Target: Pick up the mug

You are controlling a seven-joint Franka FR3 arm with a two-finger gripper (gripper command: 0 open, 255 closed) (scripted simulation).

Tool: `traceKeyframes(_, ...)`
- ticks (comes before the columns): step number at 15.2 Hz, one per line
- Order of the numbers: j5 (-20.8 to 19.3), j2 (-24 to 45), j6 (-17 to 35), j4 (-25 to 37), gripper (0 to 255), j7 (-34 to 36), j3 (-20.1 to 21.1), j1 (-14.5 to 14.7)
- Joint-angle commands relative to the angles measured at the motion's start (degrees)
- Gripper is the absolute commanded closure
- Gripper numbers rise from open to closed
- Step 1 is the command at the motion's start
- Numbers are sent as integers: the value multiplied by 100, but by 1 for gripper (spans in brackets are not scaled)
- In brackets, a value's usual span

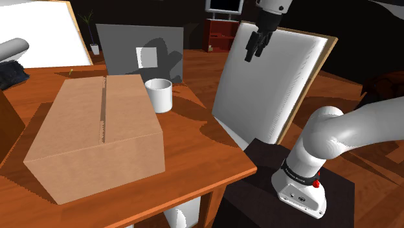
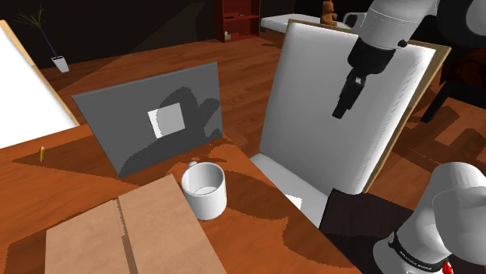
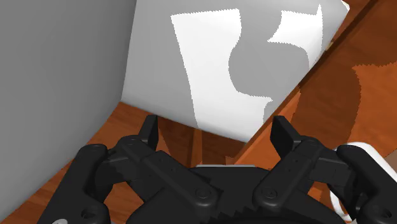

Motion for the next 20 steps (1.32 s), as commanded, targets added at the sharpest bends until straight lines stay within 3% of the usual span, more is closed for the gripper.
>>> traceKeyframes(1,0,0,0,0,0,0,0,0)
traceKeyframes(11,430,1907,374,1011,0,946,806,231)
traceKeyframes(20,460,3855,386,2504,0,1785,1407,420)
